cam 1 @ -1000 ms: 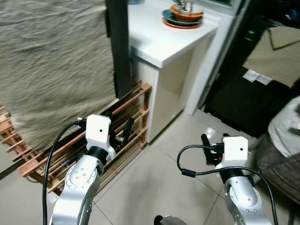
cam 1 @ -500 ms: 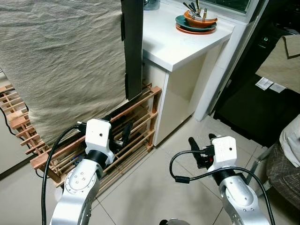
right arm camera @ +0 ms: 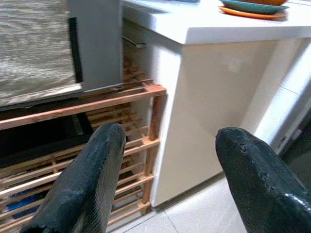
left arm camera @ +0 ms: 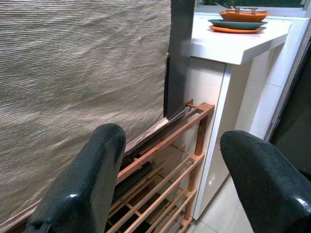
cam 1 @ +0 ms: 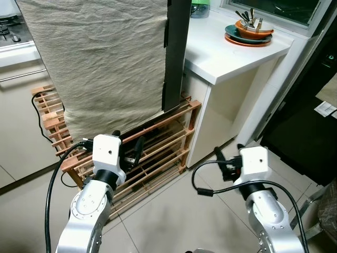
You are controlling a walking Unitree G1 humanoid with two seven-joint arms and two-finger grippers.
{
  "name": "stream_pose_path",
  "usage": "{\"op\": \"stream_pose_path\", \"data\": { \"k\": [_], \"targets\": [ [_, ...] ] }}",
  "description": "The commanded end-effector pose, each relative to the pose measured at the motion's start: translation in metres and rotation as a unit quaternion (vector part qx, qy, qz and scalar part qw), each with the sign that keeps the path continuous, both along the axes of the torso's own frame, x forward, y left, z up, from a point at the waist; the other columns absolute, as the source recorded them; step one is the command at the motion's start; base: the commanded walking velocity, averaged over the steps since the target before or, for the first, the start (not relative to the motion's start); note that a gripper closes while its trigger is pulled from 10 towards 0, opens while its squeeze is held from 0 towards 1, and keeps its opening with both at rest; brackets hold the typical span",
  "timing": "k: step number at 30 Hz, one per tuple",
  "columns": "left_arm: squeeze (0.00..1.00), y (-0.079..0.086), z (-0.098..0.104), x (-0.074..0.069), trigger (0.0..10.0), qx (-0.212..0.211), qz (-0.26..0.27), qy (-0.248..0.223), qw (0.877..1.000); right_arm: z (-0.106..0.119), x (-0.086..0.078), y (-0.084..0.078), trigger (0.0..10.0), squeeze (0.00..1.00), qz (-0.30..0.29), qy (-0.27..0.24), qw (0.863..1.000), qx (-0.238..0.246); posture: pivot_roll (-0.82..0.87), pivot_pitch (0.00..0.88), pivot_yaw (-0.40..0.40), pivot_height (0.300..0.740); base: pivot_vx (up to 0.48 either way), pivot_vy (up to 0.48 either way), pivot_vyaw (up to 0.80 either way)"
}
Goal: Clothes washing
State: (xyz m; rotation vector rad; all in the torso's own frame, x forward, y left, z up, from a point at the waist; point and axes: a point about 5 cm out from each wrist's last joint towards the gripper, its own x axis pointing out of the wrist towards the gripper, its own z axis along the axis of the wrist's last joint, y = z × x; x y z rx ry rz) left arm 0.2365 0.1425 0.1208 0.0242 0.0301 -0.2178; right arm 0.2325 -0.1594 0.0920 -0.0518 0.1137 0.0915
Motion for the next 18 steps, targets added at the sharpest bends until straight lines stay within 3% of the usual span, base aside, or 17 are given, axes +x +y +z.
{"op": "stream_pose_path", "data": {
  "k": [1, 18],
  "targets": [
    [0.00, -0.0007, -0.0012, -0.0005, 10.0, 0.003, 0.000, 0.002, 1.000, 0.0020, -0.0008, -0.0040, 10.0, 0.00, -0.010, -0.005, 1.000, 0.000, -0.05, 0.000, -0.039, 0.740, 0.000, 0.000, 0.00],
    [0.00, -0.0012, -0.0009, 0.0033, 10.0, -0.001, -0.012, 0.001, 1.000, 0.0066, -0.0036, -0.0042, 10.0, 0.00, -0.015, -0.028, 0.999, -0.007, -0.07, 0.000, -0.025, 0.740, 0.000, 0.000, 0.00]
  ]
}}
